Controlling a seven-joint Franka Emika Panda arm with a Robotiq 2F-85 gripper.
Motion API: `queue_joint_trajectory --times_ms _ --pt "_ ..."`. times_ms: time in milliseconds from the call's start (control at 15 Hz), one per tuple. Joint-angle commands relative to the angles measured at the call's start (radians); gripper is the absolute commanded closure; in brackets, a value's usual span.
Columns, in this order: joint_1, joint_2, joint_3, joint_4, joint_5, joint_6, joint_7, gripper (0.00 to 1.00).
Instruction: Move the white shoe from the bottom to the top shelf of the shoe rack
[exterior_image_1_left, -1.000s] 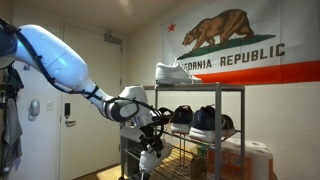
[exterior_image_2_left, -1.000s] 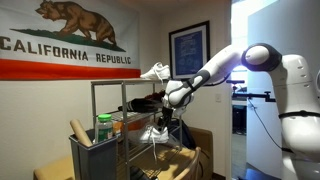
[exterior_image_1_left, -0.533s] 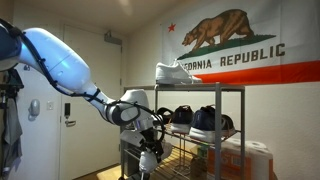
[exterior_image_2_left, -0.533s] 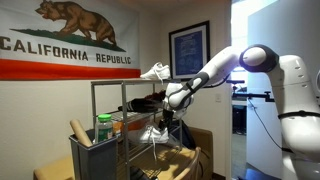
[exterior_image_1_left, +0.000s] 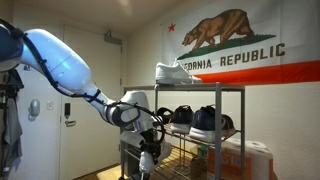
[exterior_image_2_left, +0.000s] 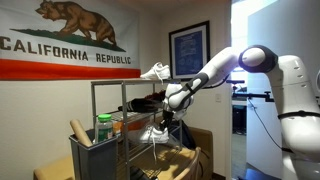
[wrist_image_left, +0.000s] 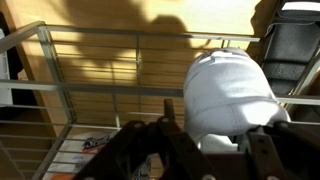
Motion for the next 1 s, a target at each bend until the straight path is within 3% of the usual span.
queue_joint_trajectory --times_ms 0,133,333,400,667,933 --pt "-0.003 0.008 0.006 0.016 -0.001 -0.022 0.004 0.8" --pt "-0.004 0.001 0.011 0.022 0.004 -0.041 -0.003 0.92" --pt "-0.001 -0.027 0.005 0.008 -0.012 -0.087 0.006 0.97" --pt "-0.001 -0.044 0.003 -0.005 -0.017 -0.105 0.01 0.93" --pt "0.0 -0.132 0.003 -0.06 -0.02 -0.203 0.007 0.93" --pt "0.009 -0.267 0.007 -0.118 -0.041 -0.372 0.016 0.93"
